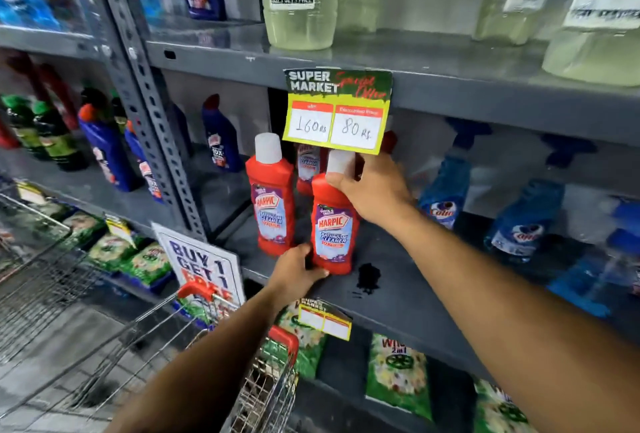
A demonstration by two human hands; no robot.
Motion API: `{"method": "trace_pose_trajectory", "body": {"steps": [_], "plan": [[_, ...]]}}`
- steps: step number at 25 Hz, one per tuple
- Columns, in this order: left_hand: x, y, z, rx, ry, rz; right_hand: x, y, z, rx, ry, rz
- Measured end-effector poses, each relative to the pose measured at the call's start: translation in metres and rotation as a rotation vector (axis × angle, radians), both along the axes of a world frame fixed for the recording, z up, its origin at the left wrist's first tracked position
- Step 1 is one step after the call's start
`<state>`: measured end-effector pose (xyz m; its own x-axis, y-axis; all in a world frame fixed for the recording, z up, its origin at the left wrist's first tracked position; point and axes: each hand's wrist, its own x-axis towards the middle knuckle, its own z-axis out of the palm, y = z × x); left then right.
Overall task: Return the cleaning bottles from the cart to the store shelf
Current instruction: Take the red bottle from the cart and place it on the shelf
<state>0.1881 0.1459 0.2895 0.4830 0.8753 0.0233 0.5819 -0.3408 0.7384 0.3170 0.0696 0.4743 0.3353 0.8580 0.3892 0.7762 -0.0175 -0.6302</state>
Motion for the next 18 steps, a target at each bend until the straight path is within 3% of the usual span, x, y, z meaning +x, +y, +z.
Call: {"method": "trace_pose_trajectory", "body": {"steps": [7, 12, 14, 16, 18], "plan": [[-0.016, -0.036, -0.012, 0.187, -0.147, 0.123, 0.000, 0.020, -0.017, 0.158, -0.007, -0.002], [-0.119, -0.080, -0.062, -0.151, -0.298, 0.479, -0.001, 0.023, -0.050, 0.216, 0.032, 0.111], [-0.182, -0.098, -0.094, -0.299, -0.226, 0.691, -0.002, 0.016, -0.072, 0.296, 0.054, 0.121], [-0.247, -0.126, -0.128, -0.475, -0.073, 0.898, -0.006, 0.002, -0.101, 0.383, -0.027, 0.049], [-0.294, -0.160, -0.153, -0.679, -0.037, 1.077, -0.033, -0.016, -0.132, 0.431, -0.080, 0.086]]}}
